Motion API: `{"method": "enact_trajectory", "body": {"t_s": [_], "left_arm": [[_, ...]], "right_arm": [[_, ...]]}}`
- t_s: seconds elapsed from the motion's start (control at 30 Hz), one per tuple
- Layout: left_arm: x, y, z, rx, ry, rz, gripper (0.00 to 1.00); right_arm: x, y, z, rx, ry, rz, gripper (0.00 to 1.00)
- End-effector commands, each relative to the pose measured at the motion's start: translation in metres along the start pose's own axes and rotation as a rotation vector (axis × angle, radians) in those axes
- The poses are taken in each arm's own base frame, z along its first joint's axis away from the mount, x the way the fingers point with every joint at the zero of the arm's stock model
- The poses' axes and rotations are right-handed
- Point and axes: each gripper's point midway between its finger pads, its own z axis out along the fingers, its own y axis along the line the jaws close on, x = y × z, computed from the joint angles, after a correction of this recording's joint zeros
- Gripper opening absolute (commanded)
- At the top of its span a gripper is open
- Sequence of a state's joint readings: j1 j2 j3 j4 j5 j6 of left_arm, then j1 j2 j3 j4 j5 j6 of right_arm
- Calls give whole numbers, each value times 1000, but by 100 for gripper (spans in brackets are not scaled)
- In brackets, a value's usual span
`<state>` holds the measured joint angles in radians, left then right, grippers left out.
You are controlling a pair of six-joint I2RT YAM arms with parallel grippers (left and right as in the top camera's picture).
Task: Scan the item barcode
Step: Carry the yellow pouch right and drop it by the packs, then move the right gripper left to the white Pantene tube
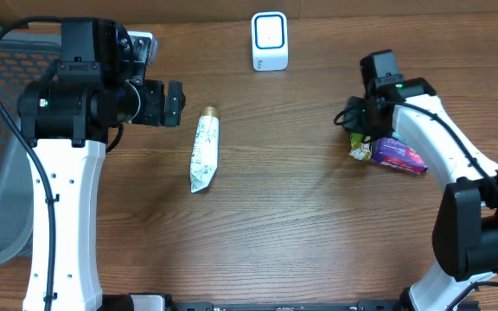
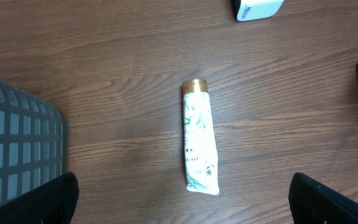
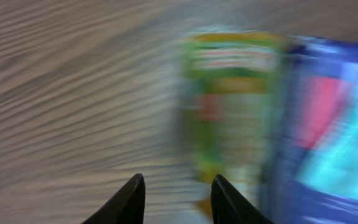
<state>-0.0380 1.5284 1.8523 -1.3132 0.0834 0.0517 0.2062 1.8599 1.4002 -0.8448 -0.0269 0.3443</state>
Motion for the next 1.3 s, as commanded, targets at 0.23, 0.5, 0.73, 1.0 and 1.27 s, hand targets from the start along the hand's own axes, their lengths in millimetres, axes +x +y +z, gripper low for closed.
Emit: {"method": "enact_trajectory", "body": {"t_s": [0.23,0.5,0.73,1.0,1.27], "left_arm": [[-2,-2,-1,11,-7,-4,99],[-2,-2,-1,11,-7,-4,100],[-2,-2,-1,11,-7,-4,100],[-2,-2,-1,11,-7,-4,99],[-2,-2,-1,11,-7,-4,100]], "right_arm": [[8,25,26,-72,36,-58,40],[17,-35,53,83,126,85,41],[18,-97,43,147,178,257,37],[8,-79,29,-55,187,148,38],[-2,39,-26,-403,120,43,51]]}}
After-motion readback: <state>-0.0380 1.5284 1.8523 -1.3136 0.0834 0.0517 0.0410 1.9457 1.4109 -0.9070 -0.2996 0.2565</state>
